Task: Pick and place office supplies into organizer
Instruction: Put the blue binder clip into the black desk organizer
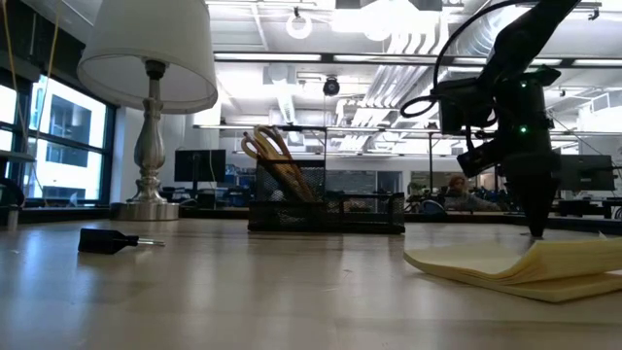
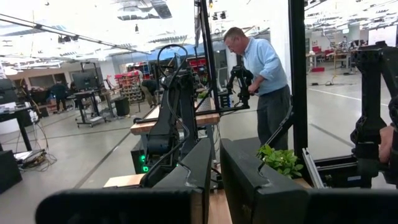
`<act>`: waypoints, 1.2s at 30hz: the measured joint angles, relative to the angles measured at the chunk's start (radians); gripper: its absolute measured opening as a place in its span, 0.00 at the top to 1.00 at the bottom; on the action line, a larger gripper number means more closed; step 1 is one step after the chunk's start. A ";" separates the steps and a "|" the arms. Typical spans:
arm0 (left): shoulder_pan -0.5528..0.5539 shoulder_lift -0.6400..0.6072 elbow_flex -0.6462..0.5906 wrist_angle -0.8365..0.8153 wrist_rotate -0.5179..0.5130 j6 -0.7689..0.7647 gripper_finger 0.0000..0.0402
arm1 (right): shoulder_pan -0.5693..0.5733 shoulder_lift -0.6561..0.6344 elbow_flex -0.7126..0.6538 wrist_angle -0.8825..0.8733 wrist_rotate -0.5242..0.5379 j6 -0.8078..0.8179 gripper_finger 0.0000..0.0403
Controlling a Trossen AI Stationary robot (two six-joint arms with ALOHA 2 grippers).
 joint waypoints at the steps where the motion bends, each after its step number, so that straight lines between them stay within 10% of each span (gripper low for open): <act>1: 0.000 0.000 0.000 0.000 0.000 0.000 0.94 | 0.001 0.001 0.005 -0.004 0.000 0.005 0.88; 19: 0.000 0.000 0.000 0.015 -0.004 0.000 0.94 | 0.273 0.020 0.336 0.208 -0.024 0.072 0.88; 36: 0.000 0.000 0.000 -0.001 -0.004 0.000 0.94 | 0.244 0.525 0.867 0.151 0.068 -0.233 0.86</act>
